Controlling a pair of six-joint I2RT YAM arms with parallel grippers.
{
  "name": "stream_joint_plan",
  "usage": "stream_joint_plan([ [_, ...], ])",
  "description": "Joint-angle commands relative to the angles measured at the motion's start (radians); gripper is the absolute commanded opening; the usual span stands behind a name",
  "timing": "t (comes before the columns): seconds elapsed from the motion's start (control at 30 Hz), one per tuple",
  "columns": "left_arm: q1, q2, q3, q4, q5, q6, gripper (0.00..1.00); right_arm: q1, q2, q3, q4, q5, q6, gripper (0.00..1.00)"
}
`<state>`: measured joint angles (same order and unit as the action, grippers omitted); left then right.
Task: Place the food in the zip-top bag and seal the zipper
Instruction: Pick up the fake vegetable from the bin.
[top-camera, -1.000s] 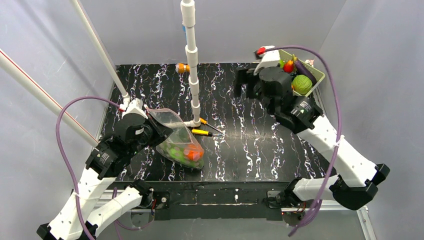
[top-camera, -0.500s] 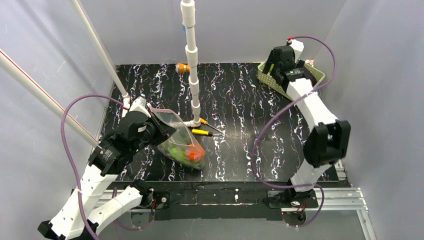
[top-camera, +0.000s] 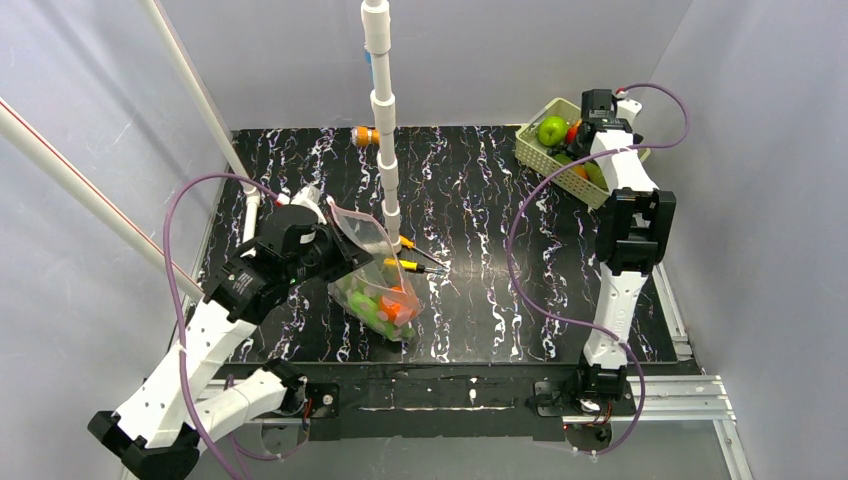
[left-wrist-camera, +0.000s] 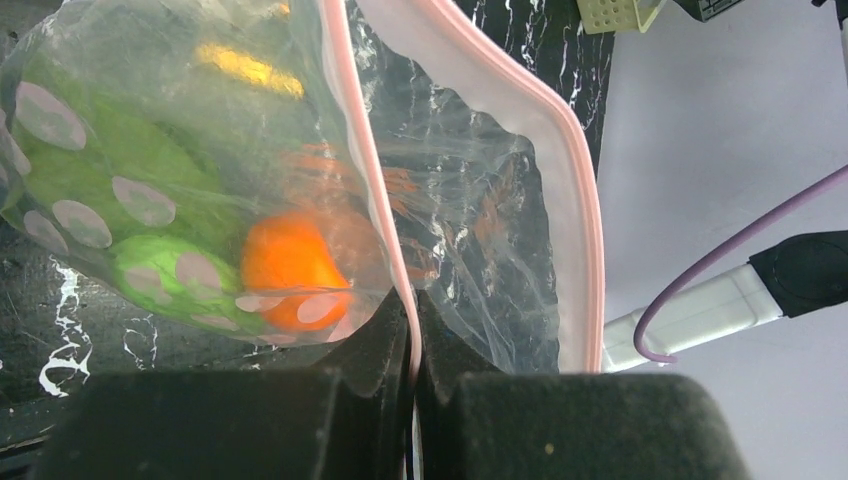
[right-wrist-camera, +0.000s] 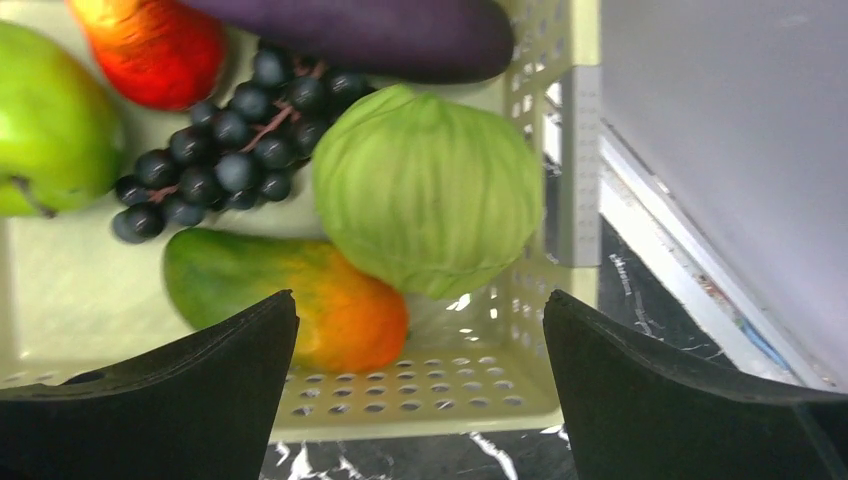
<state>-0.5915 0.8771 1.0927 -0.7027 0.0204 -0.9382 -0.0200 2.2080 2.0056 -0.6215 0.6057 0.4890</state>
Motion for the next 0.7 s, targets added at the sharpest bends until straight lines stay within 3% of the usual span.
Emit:
stream_joint_plan([
  [0.0, 0.001, -0.029, 0.009, 0.000, 0.034, 0.012, 0.00, -0.028, -0.010, 0.005, 0.063, 0.073, -0.053, 0.98],
  [0.47, 0.001, -0.002, 0.067, -0.107, 0.025, 0.015, 0.00, -0.050, 0.157, 0.105, 0.129, 0.043, -0.118, 0.98],
  [0.6, 0.001, -0.006, 0.052, -0.108, 0.014, 0.013, 0.00, -0.051, 0.206, 0.175, 0.105, -0.006, -0.120, 0.76],
  [0.67, 0.001, -0.003, 0.052, -0.109, 0.013, 0.013, 0.00, -0.051, 0.220, 0.199, 0.097, -0.019, -0.114, 0.75],
])
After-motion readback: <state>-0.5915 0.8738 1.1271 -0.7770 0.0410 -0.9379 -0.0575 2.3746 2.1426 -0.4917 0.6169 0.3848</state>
